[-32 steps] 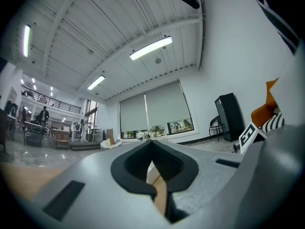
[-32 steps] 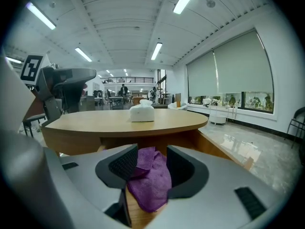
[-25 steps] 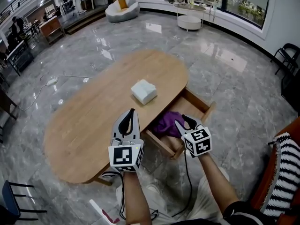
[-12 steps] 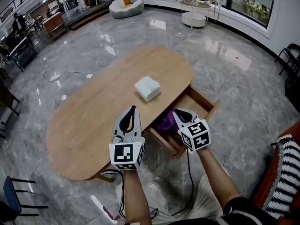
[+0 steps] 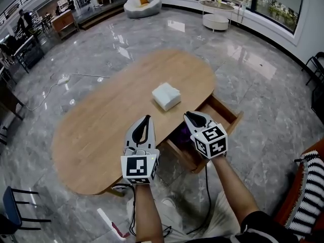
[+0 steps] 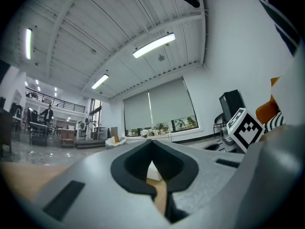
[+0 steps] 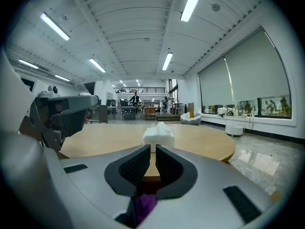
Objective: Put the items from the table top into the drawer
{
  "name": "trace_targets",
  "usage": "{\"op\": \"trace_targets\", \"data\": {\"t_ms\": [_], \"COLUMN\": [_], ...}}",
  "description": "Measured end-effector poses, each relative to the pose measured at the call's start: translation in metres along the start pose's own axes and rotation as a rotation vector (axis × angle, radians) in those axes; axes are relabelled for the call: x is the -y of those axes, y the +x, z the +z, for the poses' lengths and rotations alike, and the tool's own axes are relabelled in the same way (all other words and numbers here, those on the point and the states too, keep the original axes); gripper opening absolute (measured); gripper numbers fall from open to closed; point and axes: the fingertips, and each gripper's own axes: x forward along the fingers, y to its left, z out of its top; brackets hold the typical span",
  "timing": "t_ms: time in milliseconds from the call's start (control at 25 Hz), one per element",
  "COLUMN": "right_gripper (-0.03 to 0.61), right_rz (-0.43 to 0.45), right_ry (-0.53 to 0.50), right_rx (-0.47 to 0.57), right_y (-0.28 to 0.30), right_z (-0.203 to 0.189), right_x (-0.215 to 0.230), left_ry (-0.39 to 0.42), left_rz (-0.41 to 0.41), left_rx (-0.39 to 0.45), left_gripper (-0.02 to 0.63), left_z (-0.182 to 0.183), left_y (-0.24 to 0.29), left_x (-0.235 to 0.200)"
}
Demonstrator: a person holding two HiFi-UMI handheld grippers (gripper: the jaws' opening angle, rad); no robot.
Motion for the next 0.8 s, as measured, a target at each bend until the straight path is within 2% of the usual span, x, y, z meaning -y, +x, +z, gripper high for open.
{"op": "trace_targets", "data": {"t_ms": [280,520,680,800], "right_gripper": [0.038,0.158,0.265,0.306], "right_rz": [0.009,0.014,0.011,0.009], "right_ry": [-0.039,-0.079,-0.075,-0.063], "right_rx": [-0.015,-0.044,-0.048,-0.072], "right_y": [0.023,0.047,0.065,0.075], "right_z": [0.007,0.009,0.010,0.007], "right_x": [0.002,0.001,0.002,0.002], "left_ry": [-0.002,-0.004,-0.010,-0.009], "left_rz": [0.000,0.002,0.008,0.003], "left_rx": [-0.013,-0.027,-0.024,-0.026], "left_gripper": [0.003,0.003,0.003,0.005], "left_z": [-0.009,-0.017,-0.019,-0.022], "left_y": [0.006,0.008,0.008,0.010], "left_x": [-0.006,-0.016,-0.024,-0.025]}}
